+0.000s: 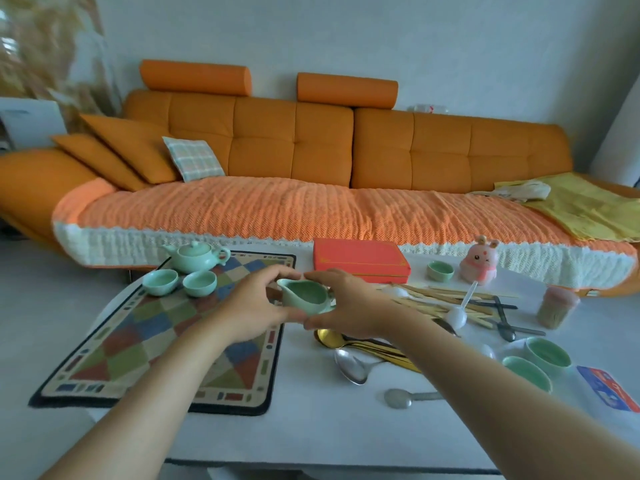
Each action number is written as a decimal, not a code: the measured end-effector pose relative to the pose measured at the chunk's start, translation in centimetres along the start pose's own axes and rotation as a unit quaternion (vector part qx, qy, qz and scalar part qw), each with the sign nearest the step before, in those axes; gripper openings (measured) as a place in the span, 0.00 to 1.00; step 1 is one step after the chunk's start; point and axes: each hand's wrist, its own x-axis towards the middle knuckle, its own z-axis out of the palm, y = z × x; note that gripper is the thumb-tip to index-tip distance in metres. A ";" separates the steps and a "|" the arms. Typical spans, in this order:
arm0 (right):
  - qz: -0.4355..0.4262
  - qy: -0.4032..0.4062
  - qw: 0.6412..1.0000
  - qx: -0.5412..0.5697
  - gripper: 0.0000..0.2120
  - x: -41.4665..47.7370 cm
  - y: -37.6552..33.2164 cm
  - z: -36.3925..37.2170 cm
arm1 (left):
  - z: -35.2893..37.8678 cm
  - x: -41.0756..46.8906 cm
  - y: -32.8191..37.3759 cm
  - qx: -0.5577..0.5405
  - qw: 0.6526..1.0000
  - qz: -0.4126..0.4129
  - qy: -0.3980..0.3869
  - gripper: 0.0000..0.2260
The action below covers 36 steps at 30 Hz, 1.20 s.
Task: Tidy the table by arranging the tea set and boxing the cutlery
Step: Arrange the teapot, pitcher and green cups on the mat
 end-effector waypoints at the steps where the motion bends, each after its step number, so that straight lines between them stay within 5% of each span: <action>1: -0.005 -0.015 1.000 -0.009 0.39 0.9 -0.6 0.6 | -0.7 -0.2 -0.8 0.034 0.999 -0.006 0.002 0.26; 8: -0.058 -0.100 0.993 -0.038 0.36 6.6 -4.3 4.9 | -4.4 -1.1 -5.0 0.125 0.988 -0.089 0.006 0.31; 16: -0.074 -0.078 0.994 -0.027 0.37 9.4 -3.5 7.3 | -5.9 -0.3 -5.8 0.151 0.984 -0.093 0.006 0.24; 19: -0.051 -0.075 0.996 -0.025 0.41 9.9 -3.1 7.6 | -7.1 0.6 -7.1 0.115 0.986 -0.088 0.077 0.17; 22: -0.030 -0.064 0.997 -0.035 0.37 10.8 -2.8 7.2 | -8.1 1.4 -9.2 0.202 0.962 -0.068 0.171 0.17; 28: -0.017 -0.070 0.988 -0.134 0.36 13.8 -2.2 6.7 | -8.1 2.5 -11.1 0.319 0.936 -0.066 0.131 0.26; 36: -0.045 -0.041 0.985 -0.163 0.33 16.5 -2.3 7.6 | -7.9 3.8 -12.6 0.357 0.919 -0.073 0.152 0.22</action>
